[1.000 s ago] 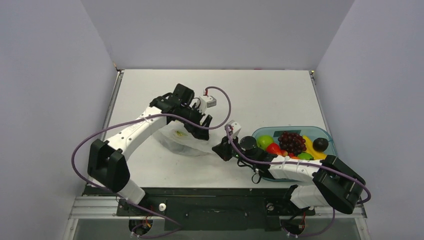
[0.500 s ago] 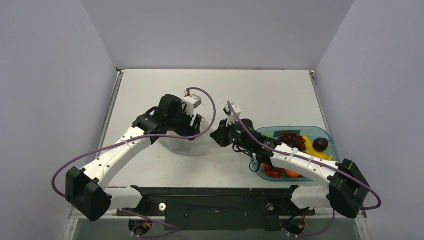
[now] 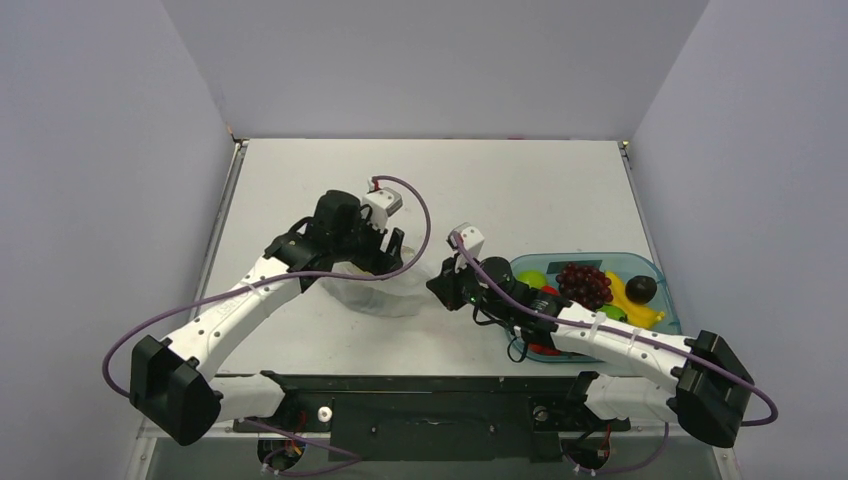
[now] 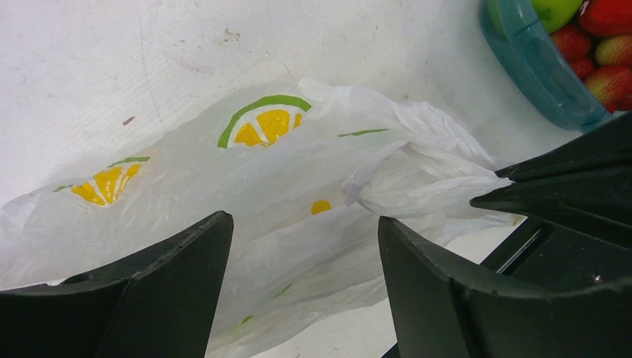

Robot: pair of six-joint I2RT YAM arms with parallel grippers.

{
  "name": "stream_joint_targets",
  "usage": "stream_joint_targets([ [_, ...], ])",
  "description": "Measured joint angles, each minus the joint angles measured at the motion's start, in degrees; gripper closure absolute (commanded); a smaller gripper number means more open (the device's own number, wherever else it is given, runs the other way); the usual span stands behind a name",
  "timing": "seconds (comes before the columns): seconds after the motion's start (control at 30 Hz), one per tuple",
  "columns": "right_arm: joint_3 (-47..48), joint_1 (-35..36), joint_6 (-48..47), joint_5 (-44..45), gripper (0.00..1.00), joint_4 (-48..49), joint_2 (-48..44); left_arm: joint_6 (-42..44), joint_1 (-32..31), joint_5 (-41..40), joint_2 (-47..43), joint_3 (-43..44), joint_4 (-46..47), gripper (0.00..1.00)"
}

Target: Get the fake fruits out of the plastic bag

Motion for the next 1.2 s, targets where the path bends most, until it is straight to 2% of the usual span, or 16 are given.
stream_joint_targets([
  [0.27, 1.11, 0.0, -0.15, -0.02, 1.0, -0.09, -2.6, -0.68, 0.55, 2.16, 0.02, 8.28, -3.5, 0.3],
  [0.47, 2.64, -0.07, -0.17, -1.51, 1.0, -0.24, -2.6, 5.86, 0.52, 6.97, 3.41, 12.9, -9.6, 0.32],
  [0.63, 2.71, -0.72, -0.17, -2.69, 1.0, -0.79, -2.58, 9.92, -0.87, 8.66, 9.05, 12.98, -14.64, 0.35],
  [0.7, 2.71, -0.94, -0.15, -2.8, 1.0, -0.9, -2.58, 10.49, -2.14, 8.04, 9.9, 12.44, -15.28, 0.42],
  [0.77, 2.71, -1.16, -0.13, -2.8, 1.0, -0.87, -2.58, 10.21, -2.97, 6.23, 10.14, 11.87, -15.37, 0.55],
  [0.8, 2.71, -1.18, -0.11, -2.78, 1.0, -0.87, -2.58, 9.84, -3.08, 4.96, 10.14, 11.54, -15.15, 0.66],
  [0.87, 2.71, -1.25, 0.04, -2.67, 1.0, -0.9, -2.56, 8.72, -3.1, 1.84, 9.64, 10.4, -13.75, 0.79],
  [0.97, 2.69, -1.22, 0.57, -1.84, 1.0, -0.83, -2.56, 6.67, -3.1, -3.78, 6.23, 6.23, -9.68, 0.89],
  [1.0, 2.67, -1.2, 0.98, -1.4, 1.0, -0.79, -2.58, 5.6, -3.1, -5.64, 4.42, 5.01, -8.74, 0.97],
  [1.2, 2.14, -1.09, 2.34, 1.81, 1.0, -0.63, -3.06, -0.28, -2.12, -14.38, -5.25, 3.67, -4.0, 1.0],
])
